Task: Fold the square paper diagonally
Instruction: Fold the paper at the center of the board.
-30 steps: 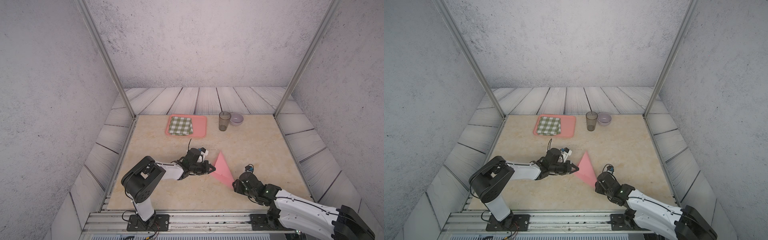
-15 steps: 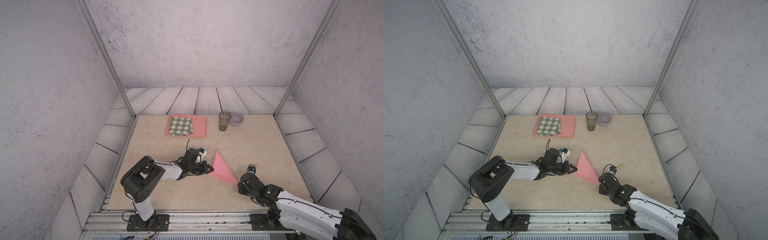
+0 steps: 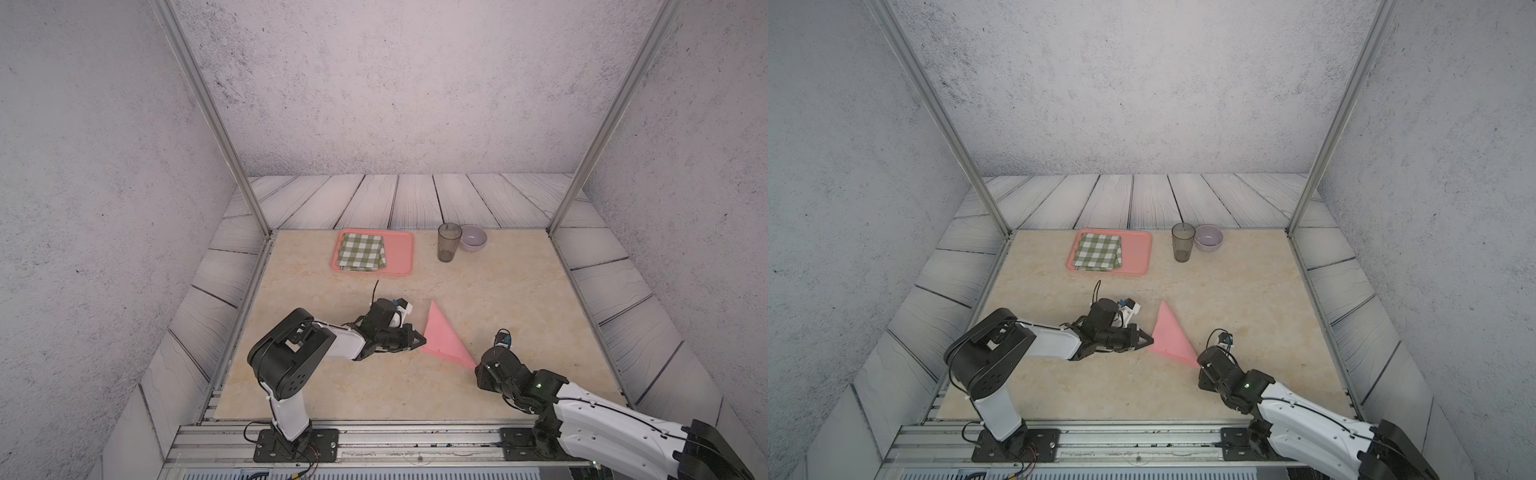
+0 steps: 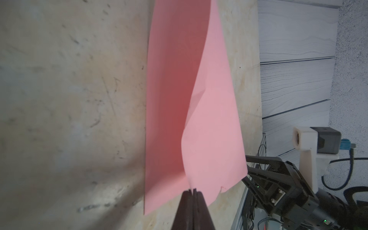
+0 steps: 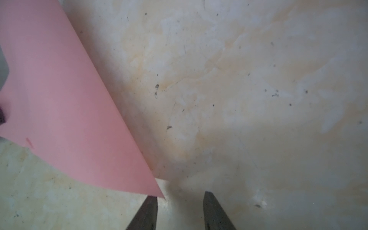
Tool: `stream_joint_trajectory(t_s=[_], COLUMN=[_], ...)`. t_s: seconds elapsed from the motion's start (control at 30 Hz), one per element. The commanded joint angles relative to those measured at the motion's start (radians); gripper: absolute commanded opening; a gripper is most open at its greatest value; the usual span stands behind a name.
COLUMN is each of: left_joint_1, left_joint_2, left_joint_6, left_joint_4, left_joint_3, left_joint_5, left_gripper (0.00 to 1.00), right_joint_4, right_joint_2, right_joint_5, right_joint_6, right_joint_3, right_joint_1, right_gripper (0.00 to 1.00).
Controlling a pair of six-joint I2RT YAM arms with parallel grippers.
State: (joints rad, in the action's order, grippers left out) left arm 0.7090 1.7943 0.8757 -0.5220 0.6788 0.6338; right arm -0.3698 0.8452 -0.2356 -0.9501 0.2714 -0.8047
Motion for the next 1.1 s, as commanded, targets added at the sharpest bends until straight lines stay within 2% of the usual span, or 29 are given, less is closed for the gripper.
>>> stream_joint_trajectory(t_s=[0.0,0.07,0.2,0.4,0.53,0.67,0.77,0.93,1.07], left_joint_1=[-0.005,-0.005,-0.005,-0.005,-0.005,-0.005,-0.005,-0.005,-0.005], left_joint_2=[0.029,0.037,0.041,0.048,0.042,0.048,0.051,0.057,0.055], left_joint_6=[-0.007,-0.01,-0.016,-0.024,-0.024,-0.03,-0.031,-0.037,-0.04], left_joint_4=[-0.036,-0.035,-0.034,-0.017,-0.007,-0.002,-0.003,0.005,0.018], left_joint_3=[-0.015,-0.018,-0.019,-0.003,0.008,0.015,0.013,0.018,0.033], left_joint_5=[0.013,0.008,0.001,0.001,0.001,0.004,0.004,0.015,0.021], left_gripper=[0.0,0.0,0.0,0.0,0.0,0.0,0.0,0.0,0.0], right_joint_4=[-0.037,-0.064,-0.164,-0.292,-0.306,-0.294,-0.193,-0.112,-0.043], right_joint_2=[-0.029,-0.065,-0.181,-0.371,-0.386,-0.311,-0.227,0.094,0.276], right_joint_5=[0.019,0.029,0.039,0.059,0.075,0.088,0.155,0.304,0.334], right_joint_6=[0.02,0.028,0.03,0.073,0.113,0.12,0.163,0.246,0.282], right_joint_3=[-0.005,0.0,0.022,0.078,0.14,0.2,0.241,0.425,0.495], right_joint_1=[-0.001,0.0,-0.001,0.0,0.0,0.001,0.01,0.033,0.035], right_gripper=[0.52,0.58,0.6,0.58,0.58,0.61,0.62,0.58,0.56])
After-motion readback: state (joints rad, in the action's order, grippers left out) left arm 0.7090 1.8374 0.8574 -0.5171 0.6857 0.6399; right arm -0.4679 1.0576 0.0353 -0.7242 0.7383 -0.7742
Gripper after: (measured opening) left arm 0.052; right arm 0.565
